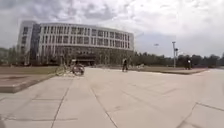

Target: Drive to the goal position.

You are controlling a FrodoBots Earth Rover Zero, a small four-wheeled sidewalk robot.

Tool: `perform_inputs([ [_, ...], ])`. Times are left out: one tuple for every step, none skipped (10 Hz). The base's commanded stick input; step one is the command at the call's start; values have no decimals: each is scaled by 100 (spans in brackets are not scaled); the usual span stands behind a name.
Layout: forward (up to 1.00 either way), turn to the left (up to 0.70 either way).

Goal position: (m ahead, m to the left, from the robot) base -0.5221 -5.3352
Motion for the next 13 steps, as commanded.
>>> perform_inputs([
  [70, 0],
  [70, 0],
  [70, 0],
  [70, 0],
  [70, 0],
  [70, 0],
  [70, 0],
  [70, 0],
  [70, 0],
  [70, 0],
  [70, 0],
  [70, 1],
  [70, 3],
])
